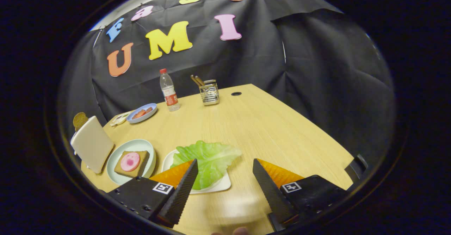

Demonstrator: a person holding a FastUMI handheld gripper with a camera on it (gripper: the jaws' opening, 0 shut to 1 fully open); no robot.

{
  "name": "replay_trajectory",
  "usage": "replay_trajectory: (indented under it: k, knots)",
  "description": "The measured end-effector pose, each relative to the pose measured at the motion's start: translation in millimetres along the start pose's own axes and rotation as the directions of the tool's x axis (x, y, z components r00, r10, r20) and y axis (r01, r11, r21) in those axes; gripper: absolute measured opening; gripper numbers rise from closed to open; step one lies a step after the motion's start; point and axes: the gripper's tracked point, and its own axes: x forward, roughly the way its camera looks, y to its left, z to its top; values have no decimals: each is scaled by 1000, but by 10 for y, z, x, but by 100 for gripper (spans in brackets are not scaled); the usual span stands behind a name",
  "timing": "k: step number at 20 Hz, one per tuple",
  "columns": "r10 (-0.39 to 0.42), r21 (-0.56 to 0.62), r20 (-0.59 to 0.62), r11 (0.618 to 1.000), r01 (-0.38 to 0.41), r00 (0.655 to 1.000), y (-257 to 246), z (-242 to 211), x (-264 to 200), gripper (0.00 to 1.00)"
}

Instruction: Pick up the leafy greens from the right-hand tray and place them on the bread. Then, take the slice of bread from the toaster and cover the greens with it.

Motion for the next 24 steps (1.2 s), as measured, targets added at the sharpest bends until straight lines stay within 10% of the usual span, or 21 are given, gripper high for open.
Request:
replay_trajectory:
  k: [18,24]
  knots:
    - [72,253,-84,966,-49,994,219,48,628,84]
    - [44,254,-61,967,-27,997,152,123,667,22]
